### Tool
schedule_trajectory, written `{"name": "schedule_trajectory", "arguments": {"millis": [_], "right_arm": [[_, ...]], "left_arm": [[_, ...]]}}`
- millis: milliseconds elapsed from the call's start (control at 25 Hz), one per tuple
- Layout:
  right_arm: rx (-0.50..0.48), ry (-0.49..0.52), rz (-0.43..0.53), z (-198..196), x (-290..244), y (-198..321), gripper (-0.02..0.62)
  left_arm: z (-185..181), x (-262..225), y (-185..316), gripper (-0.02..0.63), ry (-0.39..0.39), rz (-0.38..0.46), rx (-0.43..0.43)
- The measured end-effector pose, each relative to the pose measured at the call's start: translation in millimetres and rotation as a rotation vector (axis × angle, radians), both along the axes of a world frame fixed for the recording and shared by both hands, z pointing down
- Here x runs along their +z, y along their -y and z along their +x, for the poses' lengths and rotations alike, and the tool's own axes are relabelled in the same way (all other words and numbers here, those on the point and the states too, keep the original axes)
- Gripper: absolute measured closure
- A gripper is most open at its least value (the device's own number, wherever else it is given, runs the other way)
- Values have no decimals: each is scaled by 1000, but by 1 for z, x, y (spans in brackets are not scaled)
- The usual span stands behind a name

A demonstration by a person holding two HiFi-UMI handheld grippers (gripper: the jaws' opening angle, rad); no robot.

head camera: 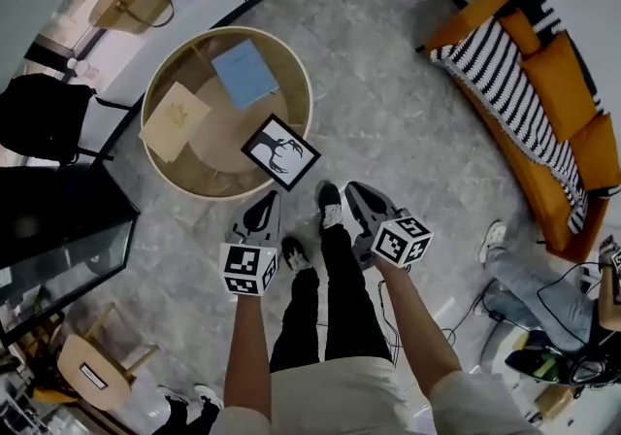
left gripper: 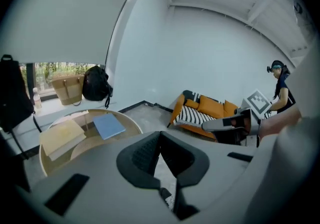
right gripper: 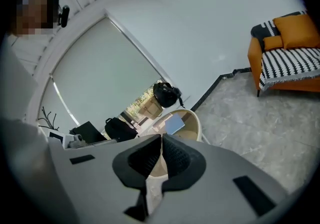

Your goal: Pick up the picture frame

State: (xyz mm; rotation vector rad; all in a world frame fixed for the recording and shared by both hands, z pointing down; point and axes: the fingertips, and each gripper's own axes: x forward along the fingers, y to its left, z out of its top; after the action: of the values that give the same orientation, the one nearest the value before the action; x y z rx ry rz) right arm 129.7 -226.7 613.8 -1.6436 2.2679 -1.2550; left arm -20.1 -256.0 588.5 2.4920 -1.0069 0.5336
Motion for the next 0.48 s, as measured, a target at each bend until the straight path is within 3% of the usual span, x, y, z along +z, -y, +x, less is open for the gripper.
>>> {"name": "schedule_trajectory", "arguments": {"millis": [80,240,480], "right_arm": [[-29,-1,-54,2,24,-9,555],[-83,-10,-112,5,70,0,556],[-163,-54,-213,2,140,32,556]], "left_arm": [[-1,34,-13,584,19,-76,-39],[0,77,-7,584,55,-140,-85],[18,123,6,584,32,-225,-48]]}}
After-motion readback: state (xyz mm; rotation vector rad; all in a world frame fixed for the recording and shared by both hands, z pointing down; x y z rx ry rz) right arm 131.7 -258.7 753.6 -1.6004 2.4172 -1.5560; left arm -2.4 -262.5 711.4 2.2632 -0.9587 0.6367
